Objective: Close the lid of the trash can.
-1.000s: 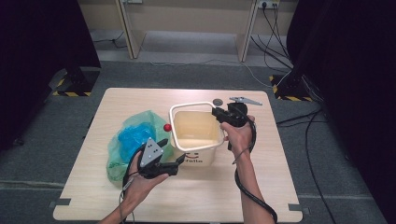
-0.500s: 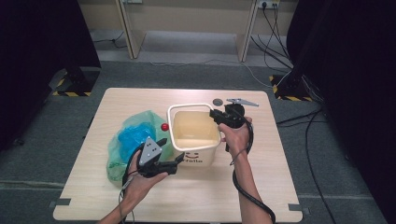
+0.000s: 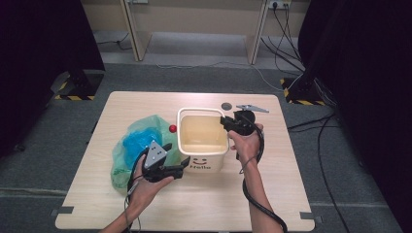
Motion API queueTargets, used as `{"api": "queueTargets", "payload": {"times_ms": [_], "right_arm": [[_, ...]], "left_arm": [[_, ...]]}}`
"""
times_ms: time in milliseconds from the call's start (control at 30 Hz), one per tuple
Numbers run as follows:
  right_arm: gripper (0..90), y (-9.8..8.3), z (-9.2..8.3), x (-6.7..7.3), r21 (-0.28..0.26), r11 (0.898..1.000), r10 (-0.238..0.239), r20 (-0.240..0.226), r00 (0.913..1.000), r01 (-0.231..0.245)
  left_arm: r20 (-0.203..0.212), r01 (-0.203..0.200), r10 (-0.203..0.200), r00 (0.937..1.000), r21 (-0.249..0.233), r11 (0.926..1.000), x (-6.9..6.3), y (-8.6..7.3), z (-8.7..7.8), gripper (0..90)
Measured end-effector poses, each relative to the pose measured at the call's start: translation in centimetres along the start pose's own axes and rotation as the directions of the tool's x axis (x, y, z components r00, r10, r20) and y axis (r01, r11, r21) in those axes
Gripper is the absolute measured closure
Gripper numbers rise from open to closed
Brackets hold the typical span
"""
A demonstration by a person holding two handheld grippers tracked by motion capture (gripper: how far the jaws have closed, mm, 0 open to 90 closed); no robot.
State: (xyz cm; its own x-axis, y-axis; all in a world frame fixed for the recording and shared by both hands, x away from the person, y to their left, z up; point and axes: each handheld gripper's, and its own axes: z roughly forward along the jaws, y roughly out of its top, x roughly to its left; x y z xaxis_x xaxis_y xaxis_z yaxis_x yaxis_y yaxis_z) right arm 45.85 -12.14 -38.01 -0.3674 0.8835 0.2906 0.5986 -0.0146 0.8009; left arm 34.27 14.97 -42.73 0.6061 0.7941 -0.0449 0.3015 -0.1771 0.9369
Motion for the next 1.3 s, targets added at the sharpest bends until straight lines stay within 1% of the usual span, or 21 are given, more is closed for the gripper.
{"api": "queueTargets", "payload": {"times_ms": [200, 300, 400, 467, 567, 633, 800, 1300], "right_arm": [[76.3, 0.0, 0.0, 0.1, 0.003, 1.000, -0.023, 0.027, 0.9994, 0.023], [75.5, -0.1, 0.0, 0.2, 0.009, 0.999, -0.038, 0.046, 0.9982, 0.038], [74.8, -0.3, 0.1, 0.1, 0.012, 0.999, -0.037, 0.051, 0.9980, 0.037], [74.6, -0.4, 0.2, 0.1, 0.019, 0.999, -0.051, 0.062, 0.9968, 0.050], [74.2, -0.6, 0.3, -0.1, 0.025, 0.998, -0.050, 0.065, 0.9966, 0.049], [73.9, -0.7, 0.4, -0.1, 0.030, 0.999, -0.041, 0.065, 0.9970, 0.039], [72.4, -1.1, 0.7, -0.3, 0.041, 0.998, -0.041, 0.067, 0.9969, 0.039], [71.4, -1.3, 0.6, -0.6, 0.049, 0.998, -0.047, 0.060, 0.9971, 0.044]], "left_arm": [[-0.005, 0.018, -0.018, 0.9998, 0.004, 0.9998, 0.2, -0.1, 0.4, 18.7], [-0.007, 0.022, -0.022, 0.9997, 0.008, 0.9997, 0.3, -0.2, 0.6, 18.8], [-0.010, 0.024, -0.024, 0.9997, 0.015, 0.9996, 0.4, -0.4, 0.7, 19.1], [-0.011, 0.027, -0.027, 0.9996, 0.016, 0.9995, 0.5, -0.5, 0.8, 19.8], [-0.011, 0.029, -0.029, 0.9995, 0.016, 0.9994, 0.5, -0.5, 0.9, 20.0], [-0.009, 0.032, -0.032, 0.9995, 0.018, 0.9993, 0.5, -0.5, 1.0, 20.3], [-0.007, 0.037, -0.037, 0.9993, 0.021, 0.9991, 0.5, -0.6, 1.1, 22.6], [0.000, 0.042, -0.042, 0.9991, 0.024, 0.9988, 0.6, -0.7, 1.1, 22.5]]}}
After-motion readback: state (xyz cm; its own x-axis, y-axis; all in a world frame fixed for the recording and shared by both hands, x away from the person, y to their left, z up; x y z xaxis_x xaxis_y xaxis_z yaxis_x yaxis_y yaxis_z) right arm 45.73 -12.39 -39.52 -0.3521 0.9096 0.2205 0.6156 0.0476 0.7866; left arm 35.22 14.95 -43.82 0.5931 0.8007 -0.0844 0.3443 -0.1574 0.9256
